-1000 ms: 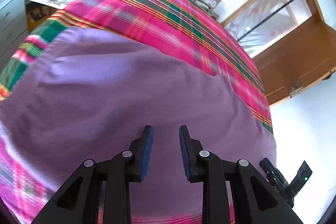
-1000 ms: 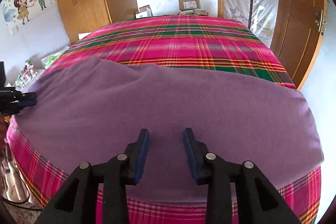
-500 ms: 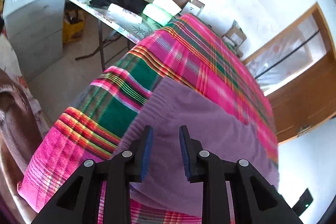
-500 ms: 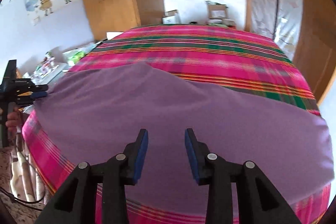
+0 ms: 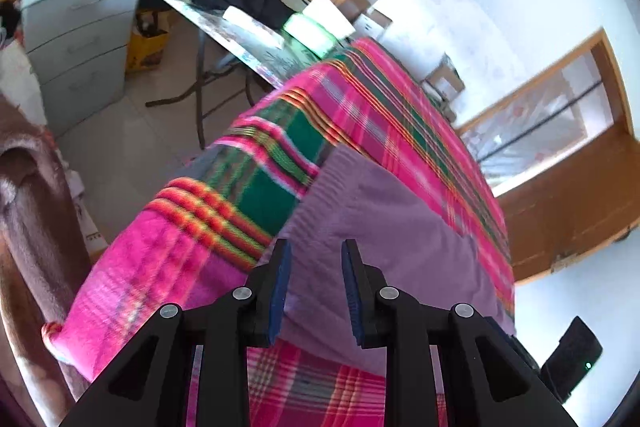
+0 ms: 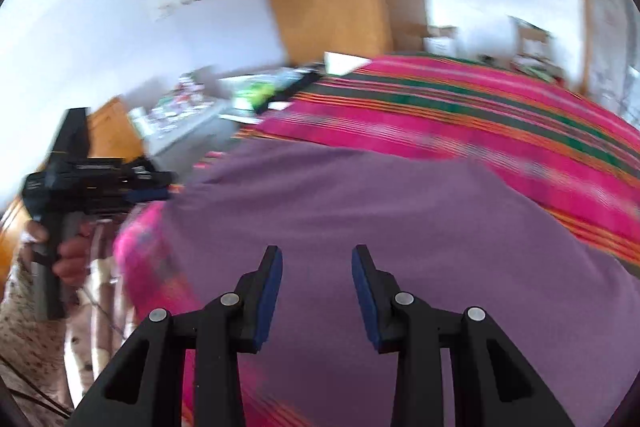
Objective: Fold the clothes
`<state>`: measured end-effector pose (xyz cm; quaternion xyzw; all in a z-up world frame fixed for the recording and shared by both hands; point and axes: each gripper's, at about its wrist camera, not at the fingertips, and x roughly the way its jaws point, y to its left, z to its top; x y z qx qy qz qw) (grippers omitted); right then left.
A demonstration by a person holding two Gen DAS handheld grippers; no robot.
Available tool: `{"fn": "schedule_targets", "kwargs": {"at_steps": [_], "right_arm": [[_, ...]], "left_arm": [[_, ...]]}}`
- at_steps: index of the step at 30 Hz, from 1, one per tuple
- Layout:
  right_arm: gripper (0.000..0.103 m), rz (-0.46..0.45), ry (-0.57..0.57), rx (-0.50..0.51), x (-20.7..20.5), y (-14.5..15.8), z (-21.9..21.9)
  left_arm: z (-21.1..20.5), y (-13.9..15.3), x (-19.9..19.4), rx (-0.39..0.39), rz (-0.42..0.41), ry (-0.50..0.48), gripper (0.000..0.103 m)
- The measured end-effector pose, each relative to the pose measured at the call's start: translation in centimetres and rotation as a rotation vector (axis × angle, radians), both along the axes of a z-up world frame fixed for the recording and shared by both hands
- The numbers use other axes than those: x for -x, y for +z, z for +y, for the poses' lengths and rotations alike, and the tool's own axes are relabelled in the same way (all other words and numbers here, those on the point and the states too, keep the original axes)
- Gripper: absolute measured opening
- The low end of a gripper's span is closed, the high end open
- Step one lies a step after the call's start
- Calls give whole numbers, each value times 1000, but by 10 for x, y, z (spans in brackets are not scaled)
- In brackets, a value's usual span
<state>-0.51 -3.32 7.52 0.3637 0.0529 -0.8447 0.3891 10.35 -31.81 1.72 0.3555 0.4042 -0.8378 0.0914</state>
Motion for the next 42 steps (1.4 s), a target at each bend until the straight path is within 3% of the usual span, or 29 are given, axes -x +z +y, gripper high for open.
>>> {"fn": "schedule_targets", "kwargs": {"at_steps": [9, 17, 18, 19, 21, 29, 41, 42], "right_arm": [[37, 76, 256, -80, -32, -8, -106], [34, 97, 287, -186, -31, -23, -163], [18, 96, 273, -194, -30, -24, -164], [10, 85, 257, -184, -28, -23, -162], [5, 60, 251, -156, -25, -21, -157], [4, 54, 239, -133, -23, -16, -140], [3, 24, 217, -103, -22, -16, -130], [3, 23, 217, -103, -22, -17, -130]], "left_arm": [[-14, -14, -23, -78, 0, 65, 27], [-16, -22, -39, -137, 11, 84, 27], [-16, -23, -40, -141, 9, 84, 27], [-16, -24, -40, -149, 7, 84, 27], [-15, -27, -40, -171, 8, 71, 27], [-4, -36, -26, -218, -17, 27, 27], [-3, -38, -19, -268, 0, 82, 26], [-3, -37, -19, -258, 0, 88, 21]]}}
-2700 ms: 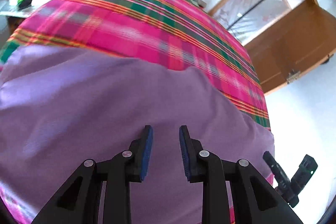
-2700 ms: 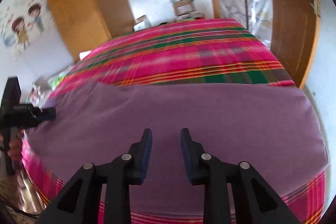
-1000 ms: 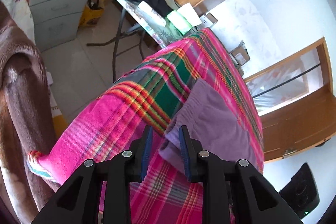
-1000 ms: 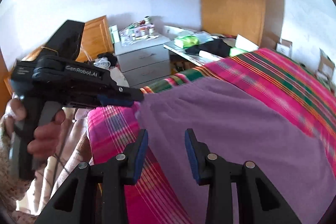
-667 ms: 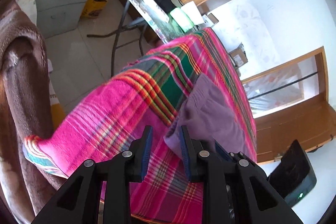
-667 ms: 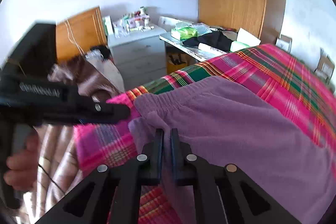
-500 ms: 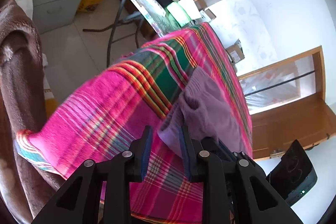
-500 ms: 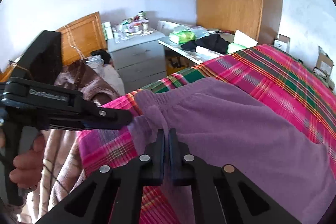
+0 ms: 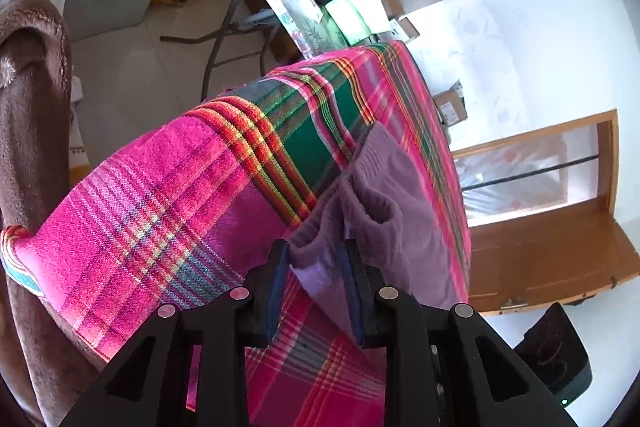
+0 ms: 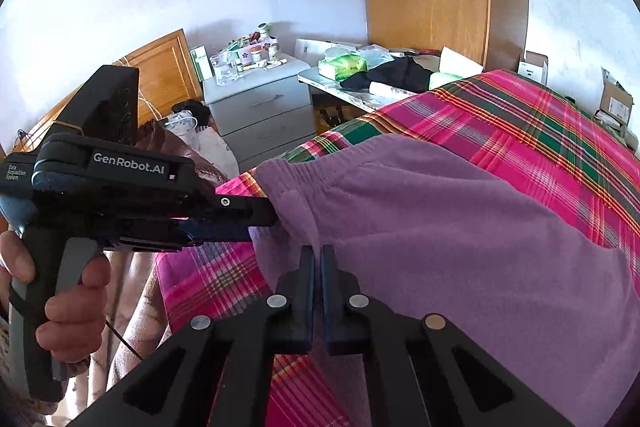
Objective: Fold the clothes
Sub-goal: 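Grasp the garment end with the right gripper while the left gripper grasps beside it, then lift the grasped purple garment end with both grippers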
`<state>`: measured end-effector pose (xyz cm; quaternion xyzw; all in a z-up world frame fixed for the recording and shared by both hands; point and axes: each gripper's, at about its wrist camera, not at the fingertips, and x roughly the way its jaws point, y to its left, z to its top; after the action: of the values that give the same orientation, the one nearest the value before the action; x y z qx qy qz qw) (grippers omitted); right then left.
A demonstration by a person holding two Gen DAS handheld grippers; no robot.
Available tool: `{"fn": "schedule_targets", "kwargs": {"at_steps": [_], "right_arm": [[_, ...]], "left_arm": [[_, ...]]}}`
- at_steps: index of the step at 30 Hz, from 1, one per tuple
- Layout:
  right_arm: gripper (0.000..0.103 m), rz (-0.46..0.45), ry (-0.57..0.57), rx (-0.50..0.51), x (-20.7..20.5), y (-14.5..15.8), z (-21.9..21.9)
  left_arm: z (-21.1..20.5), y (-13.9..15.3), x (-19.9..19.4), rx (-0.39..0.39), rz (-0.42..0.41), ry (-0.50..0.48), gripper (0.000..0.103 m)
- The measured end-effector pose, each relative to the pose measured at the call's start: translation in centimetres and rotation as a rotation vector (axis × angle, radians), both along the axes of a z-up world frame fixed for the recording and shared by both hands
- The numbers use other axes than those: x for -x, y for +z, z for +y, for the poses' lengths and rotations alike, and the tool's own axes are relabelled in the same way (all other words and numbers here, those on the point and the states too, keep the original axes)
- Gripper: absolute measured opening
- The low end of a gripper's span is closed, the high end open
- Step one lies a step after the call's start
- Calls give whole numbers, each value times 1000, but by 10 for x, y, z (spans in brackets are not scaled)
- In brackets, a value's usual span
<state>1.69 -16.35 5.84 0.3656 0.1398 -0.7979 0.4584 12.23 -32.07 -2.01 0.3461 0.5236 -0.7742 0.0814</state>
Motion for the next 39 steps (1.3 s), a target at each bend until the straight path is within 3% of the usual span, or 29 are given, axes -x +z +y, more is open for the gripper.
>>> {"fn": "schedule_targets", "kwargs": {"at_steps": [1, 4, 10, 18, 20, 23, 24, 32, 35, 38, 39], "right_arm": [[3, -4, 1, 2, 0, 0, 0], [3, -5, 2, 3, -2, 0, 1], [3, -9, 30, 11, -9, 1, -1], [3, 41, 108, -79, -21, -10, -13], [10, 59, 124, -84, -22, -8, -16], [42, 93, 140, -96, -28, -7, -23], [42, 111, 146, -100, -31, -8, -27], [41, 299, 122, -208, -48, -20, -55], [32, 313, 109, -231, -47, -21, -60], [15, 321, 92, -237, -47, -21, -62], [12, 331, 82, -238, -47, -21, -62]], "left_arm": [[1, 1, 0, 16, 4, 2, 13], [2, 4, -2, 32, 25, 13, 9], [-5, 3, -11, 25, 52, 54, 8], [-8, 0, -15, 12, 62, 67, 8], [-8, -2, -14, 3, 62, 65, 8], [-10, -5, -14, -16, 64, 64, 8], [-10, -5, -13, -18, 63, 63, 8], [-12, -6, -14, -48, 89, 37, 8], [-14, -8, -14, -71, 94, 31, 8], [-17, -8, -15, -84, 98, 23, 9], [-18, -7, -16, -91, 105, 20, 13]]}}
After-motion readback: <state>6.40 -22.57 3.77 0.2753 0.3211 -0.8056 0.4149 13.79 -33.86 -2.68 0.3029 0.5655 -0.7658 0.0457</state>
